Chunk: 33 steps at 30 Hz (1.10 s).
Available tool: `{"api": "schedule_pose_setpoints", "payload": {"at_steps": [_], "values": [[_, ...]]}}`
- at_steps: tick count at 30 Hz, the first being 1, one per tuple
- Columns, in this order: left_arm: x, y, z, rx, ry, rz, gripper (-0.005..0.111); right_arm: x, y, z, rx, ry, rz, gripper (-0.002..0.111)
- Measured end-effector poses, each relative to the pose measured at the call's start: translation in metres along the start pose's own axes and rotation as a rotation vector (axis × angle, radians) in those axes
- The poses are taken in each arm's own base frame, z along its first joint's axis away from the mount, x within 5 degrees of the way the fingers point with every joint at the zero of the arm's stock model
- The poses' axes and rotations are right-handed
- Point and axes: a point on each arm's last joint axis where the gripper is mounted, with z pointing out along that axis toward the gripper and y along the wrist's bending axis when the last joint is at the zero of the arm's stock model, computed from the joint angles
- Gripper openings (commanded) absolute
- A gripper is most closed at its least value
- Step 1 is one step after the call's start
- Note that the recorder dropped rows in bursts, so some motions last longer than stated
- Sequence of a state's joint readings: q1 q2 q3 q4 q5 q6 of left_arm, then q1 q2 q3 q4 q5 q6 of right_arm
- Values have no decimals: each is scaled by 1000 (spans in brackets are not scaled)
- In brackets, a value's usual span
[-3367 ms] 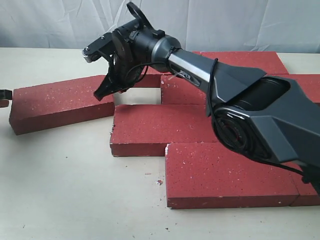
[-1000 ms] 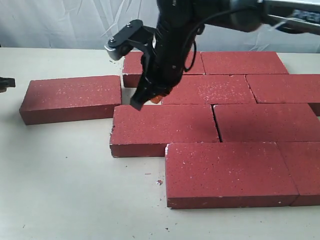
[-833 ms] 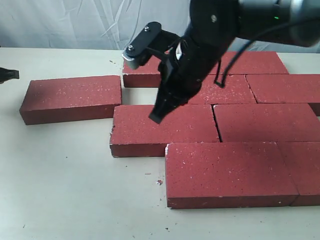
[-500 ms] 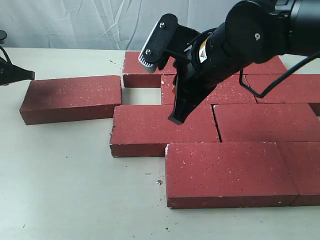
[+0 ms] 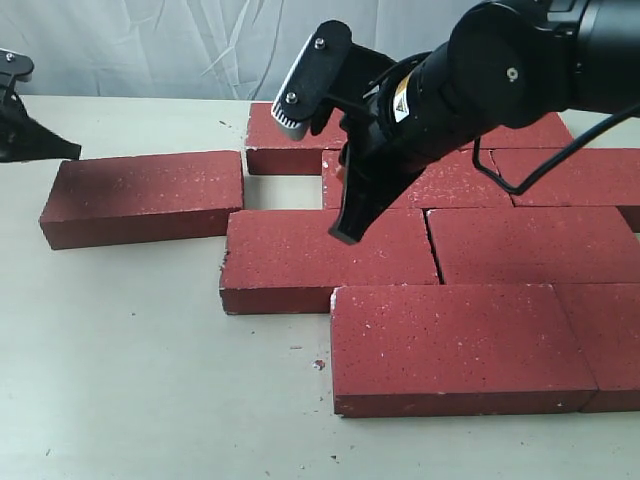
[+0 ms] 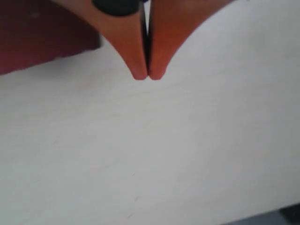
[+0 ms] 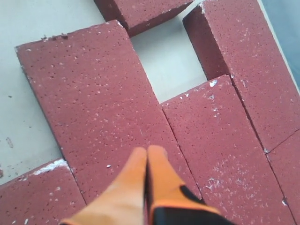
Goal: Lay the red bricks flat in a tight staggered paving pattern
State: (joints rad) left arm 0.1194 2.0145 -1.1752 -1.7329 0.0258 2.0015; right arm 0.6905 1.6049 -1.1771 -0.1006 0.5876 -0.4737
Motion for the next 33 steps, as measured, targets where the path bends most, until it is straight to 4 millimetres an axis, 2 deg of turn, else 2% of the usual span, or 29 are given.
{"api": "schedule_pose_setpoints", "payload": {"at_steps": [5, 9, 11, 12, 13, 14, 16, 17, 19, 21, 24, 33], "values": [[-28, -15, -26, 200, -160, 24, 0, -1, 0, 0, 5, -9, 0, -1], [-46, -24, -56, 447, -241, 187, 0, -1, 0, 0, 5, -9, 0, -1], [-47, -25, -66, 564, -186, 258, 0, -1, 0, 0, 5, -9, 0, -1], [-43, -18, -71, 587, -16, 251, 0, -1, 0, 0, 5, -9, 0, -1], [-42, -10, -71, 537, 81, 203, 0, -1, 0, 0, 5, -9, 0, -1], [-38, 11, -69, 366, 208, 46, 0, -1, 0, 0, 5, -9, 0, -1], [-32, 38, -67, 161, 269, -127, 0, -1, 0, 0, 0, -12, 8, -1], [-29, 40, -65, 136, 287, -149, 0, -2, 0, 0, 1, -17, 10, -1], [-20, 41, -52, 122, 332, -198, 0, -3, 0, 0, 5, -29, 14, -1], [-7, 38, -28, 139, 386, -231, 0, -3, 0, 3, 2, -28, 15, -1], [1, 34, -6, 168, 394, -262, 0, -3, 1, 16, -1, -26, 14, -1], [-1, 20, 20, 254, 343, -285, 0, -5, 0, 22, 12, -54, 15, -1]]}}
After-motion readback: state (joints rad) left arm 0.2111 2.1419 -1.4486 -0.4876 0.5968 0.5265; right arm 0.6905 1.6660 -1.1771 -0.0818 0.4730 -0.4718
